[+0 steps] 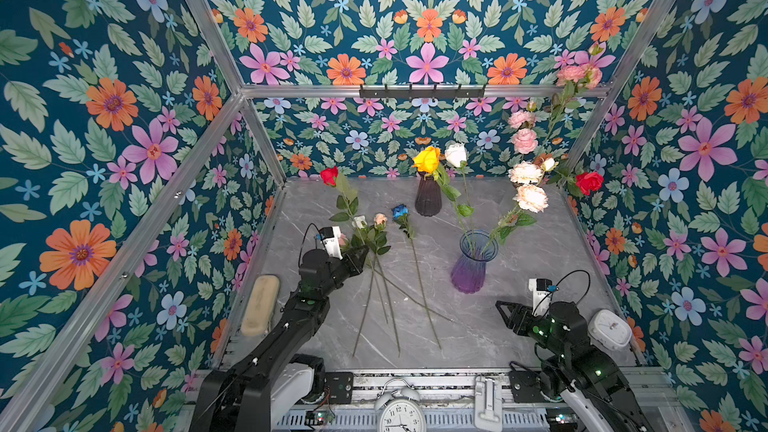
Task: Arrange the flowers into the vase
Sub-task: 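Lift the red rose high and carry it toward the purple-blue vase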
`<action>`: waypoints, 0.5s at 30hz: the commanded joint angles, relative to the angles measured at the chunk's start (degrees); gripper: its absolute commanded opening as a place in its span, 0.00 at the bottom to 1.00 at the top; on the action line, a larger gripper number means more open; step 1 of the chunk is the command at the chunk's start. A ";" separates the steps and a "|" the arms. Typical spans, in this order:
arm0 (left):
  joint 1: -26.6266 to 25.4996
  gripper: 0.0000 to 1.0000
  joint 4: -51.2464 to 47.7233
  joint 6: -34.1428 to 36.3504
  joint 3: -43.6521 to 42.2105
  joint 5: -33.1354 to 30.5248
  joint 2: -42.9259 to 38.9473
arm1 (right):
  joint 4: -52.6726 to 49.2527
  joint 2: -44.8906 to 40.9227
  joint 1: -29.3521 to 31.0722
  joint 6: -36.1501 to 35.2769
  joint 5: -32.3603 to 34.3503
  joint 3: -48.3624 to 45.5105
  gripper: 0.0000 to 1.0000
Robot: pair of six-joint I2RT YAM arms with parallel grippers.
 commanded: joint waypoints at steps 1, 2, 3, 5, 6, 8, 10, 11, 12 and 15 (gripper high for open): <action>-0.04 0.00 5.66 -2.93 1.20 -0.85 -5.58 | 1.44 0.15 0.01 0.17 0.89 0.04 0.56; 0.02 0.00 7.21 -4.41 1.39 -0.69 -7.21 | 1.45 0.15 0.05 0.19 0.87 -0.01 0.56; -0.12 0.00 9.61 -6.18 1.51 -0.29 -8.47 | 1.43 0.10 0.00 0.21 0.87 0.06 0.57; -0.12 0.00 14.67 -9.95 1.86 0.64 -9.90 | 1.43 0.06 0.02 0.24 0.80 0.03 0.56; -0.12 0.00 17.06 -11.36 2.00 1.00 -10.18 | 1.43 0.06 0.06 0.23 0.74 0.07 0.57; -0.36 0.00 22.21 -14.65 2.54 1.59 -10.59 | 1.43 0.06 0.01 0.19 0.78 0.05 0.56; -1.08 0.00 26.54 -16.40 3.40 1.46 -10.77 | 1.43 0.06 0.06 0.27 0.79 0.04 0.56; -1.86 0.00 28.39 -16.80 4.02 1.16 -10.77 | 1.43 0.06 0.06 0.24 0.73 0.05 0.56; -2.61 0.00 29.90 -16.85 4.50 0.86 -10.80 | 1.43 0.06 0.04 0.29 0.67 0.03 0.56; -6.93 0.00 33.69 -15.75 6.38 -0.89 -10.28 | 1.43 0.06 0.06 0.26 0.65 0.01 0.56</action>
